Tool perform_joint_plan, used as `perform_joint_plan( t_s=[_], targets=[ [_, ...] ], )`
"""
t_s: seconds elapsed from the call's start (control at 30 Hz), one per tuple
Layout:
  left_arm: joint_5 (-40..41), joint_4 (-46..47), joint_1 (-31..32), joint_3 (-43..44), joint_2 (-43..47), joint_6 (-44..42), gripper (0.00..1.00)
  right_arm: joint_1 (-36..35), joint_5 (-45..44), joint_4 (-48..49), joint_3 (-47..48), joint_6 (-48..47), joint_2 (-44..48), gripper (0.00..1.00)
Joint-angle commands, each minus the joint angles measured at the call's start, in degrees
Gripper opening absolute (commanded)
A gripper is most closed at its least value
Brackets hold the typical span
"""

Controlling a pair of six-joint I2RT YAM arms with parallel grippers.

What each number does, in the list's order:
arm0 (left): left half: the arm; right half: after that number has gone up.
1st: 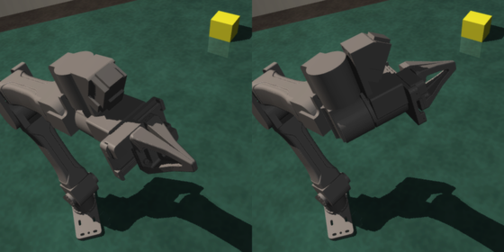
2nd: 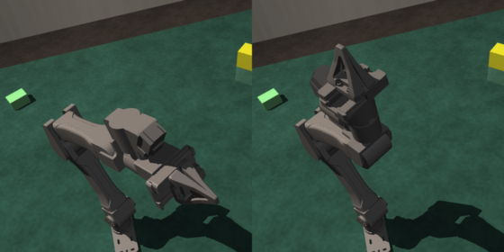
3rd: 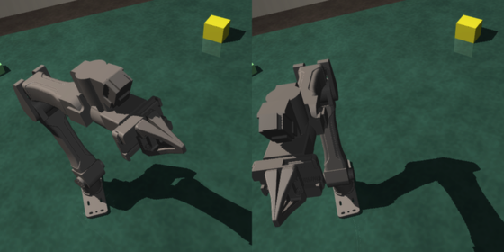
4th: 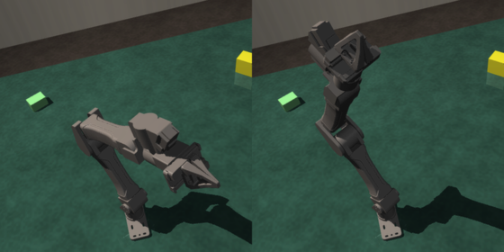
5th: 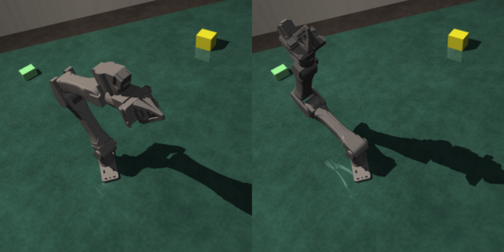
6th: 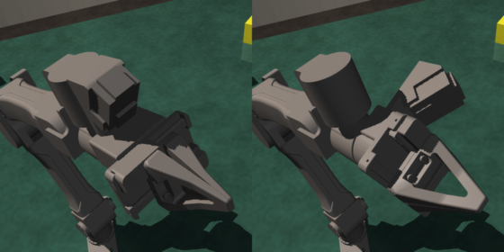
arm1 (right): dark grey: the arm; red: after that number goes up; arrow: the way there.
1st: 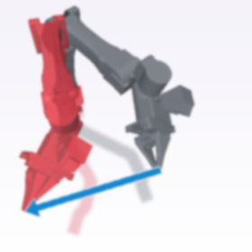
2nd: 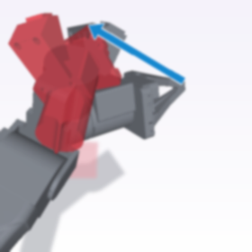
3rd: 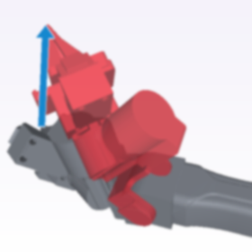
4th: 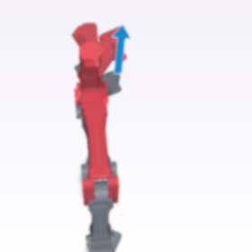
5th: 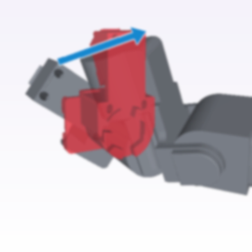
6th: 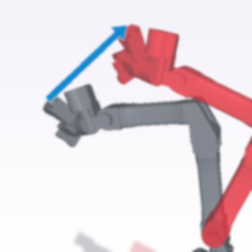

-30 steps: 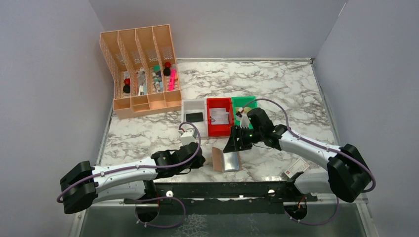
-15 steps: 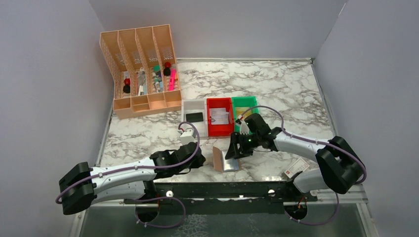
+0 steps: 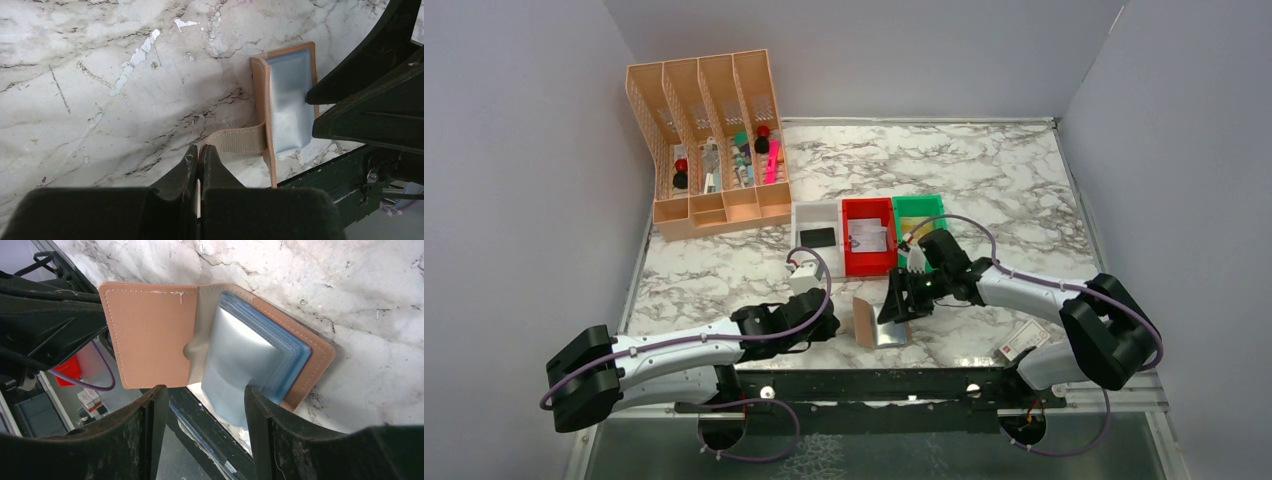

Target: Take the credit cards out of the card holder

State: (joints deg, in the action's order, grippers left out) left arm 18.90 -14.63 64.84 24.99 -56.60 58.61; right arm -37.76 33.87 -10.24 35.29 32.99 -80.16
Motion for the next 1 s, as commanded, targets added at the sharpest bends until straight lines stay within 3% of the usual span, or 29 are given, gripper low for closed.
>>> perform_joint_plan(
  t_s=[0.0, 0.27, 0.63, 0.97],
  targets=[
    [-0.5, 1.4, -0.1, 0.6, -0.6, -0.9, 0.0, -0.1, 3.1, 2.9, 0.0, 1.1, -1.7, 0.62],
    [-0.3, 1.2, -0.1, 0.0, 0.5, -0.5, 0.0, -0.2, -9.8, -5.3, 0.8, 0.3, -0.7, 0.64],
    [-0.5, 1.3, -0.1, 0.3, -0.3, -0.3, 0.0, -0.2, -9.4, -5.5, 0.9, 0.3, 3.2, 0.63],
    [-0.7, 1.4, -0.1, 1.0, -1.7, -0.8, 0.0, -0.2, -6.6, -3.4, 0.3, 0.2, 1.1, 0.6]
  ],
)
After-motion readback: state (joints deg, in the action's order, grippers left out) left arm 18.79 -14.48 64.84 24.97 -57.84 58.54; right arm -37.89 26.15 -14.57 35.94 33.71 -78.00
